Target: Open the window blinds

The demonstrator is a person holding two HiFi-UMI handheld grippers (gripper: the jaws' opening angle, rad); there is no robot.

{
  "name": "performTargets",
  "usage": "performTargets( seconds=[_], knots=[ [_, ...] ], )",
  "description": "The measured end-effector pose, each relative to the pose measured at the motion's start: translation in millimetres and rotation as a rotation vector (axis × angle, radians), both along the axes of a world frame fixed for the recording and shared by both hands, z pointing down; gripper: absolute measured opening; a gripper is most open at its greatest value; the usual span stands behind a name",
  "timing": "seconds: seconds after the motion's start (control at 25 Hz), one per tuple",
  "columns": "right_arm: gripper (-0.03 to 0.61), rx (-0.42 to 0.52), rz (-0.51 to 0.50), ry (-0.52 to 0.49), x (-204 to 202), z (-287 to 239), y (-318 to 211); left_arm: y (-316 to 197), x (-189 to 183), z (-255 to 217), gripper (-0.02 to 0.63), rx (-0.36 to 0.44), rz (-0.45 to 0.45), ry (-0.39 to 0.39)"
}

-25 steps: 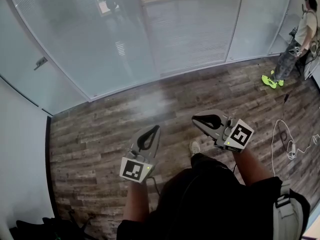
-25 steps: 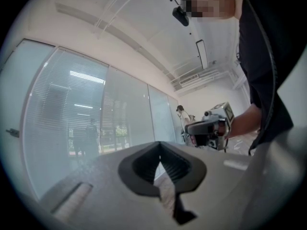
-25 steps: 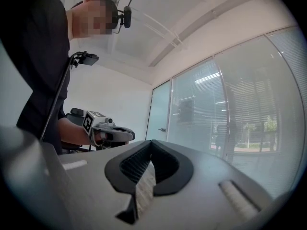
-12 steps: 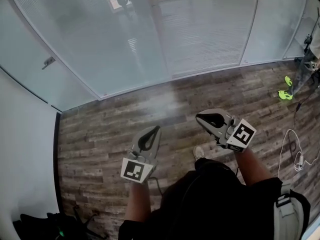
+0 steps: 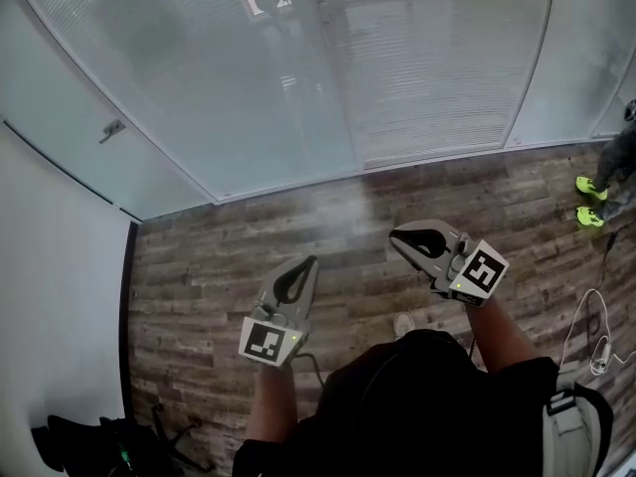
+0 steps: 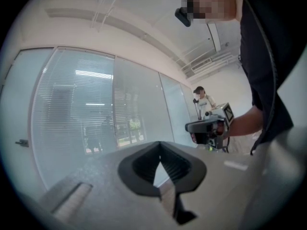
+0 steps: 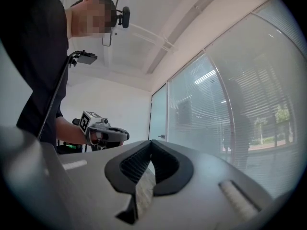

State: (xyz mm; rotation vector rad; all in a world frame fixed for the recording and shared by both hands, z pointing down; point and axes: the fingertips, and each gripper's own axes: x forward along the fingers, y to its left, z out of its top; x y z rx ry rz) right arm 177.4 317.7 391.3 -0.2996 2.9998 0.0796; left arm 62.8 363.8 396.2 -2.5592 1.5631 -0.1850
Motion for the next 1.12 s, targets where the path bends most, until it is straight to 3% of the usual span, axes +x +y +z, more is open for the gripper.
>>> performTargets(
  seconds=[0.48,1.12],
  knots=[
    [0.005,-0.005,-0.026,0.014,11,3,-92,-86,3,12,0.005,-0.002,-0.053,0.025],
    [0.005,-0.033,-0.145,0.07,26,38,-113,-118,16,24,0.005,-0.004,-0.133,0.025]
  ],
)
